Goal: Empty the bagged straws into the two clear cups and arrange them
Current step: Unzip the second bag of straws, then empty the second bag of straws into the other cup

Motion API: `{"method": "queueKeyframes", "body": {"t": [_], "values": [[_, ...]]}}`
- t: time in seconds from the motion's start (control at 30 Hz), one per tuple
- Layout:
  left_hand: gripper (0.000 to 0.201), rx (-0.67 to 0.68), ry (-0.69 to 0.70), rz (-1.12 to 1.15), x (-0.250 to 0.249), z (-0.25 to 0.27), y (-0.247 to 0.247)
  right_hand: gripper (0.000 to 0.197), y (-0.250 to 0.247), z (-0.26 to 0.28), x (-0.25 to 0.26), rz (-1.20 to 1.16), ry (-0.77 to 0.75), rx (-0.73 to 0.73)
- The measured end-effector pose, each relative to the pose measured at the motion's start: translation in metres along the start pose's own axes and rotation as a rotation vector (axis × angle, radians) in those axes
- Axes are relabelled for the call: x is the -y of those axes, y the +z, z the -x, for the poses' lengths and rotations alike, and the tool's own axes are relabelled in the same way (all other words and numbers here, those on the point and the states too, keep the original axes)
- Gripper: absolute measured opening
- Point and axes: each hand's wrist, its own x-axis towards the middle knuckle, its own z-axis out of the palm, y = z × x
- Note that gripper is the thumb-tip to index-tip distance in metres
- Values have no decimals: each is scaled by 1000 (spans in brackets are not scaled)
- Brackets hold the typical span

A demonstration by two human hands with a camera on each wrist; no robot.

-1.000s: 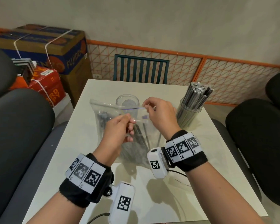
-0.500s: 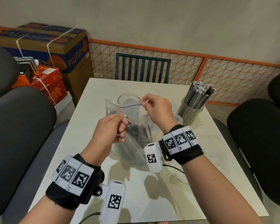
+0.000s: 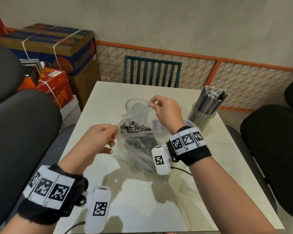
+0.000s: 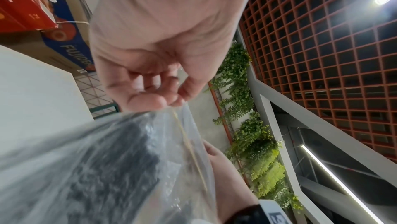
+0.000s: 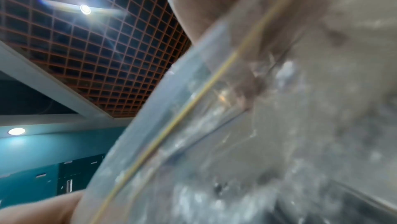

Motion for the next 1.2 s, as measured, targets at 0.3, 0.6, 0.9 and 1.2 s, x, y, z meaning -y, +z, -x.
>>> {"method": "queueKeyframes", "body": {"t": [0.3,0.6,0.9,1.2], "values": [[25,-35,65,-321,-24,-18,-13,17,-7,20,20,154,-237,156],[26,-115,-181,538,-2,-20,0,106,-33,59,-21,288,376,133],[26,-27,-397,1444,21,-9,14,24,3,62,-49,-1506,869,211],[17,-21,-340,523,28,-4,14,42,18,64,-60,-1026,646,546]]}}
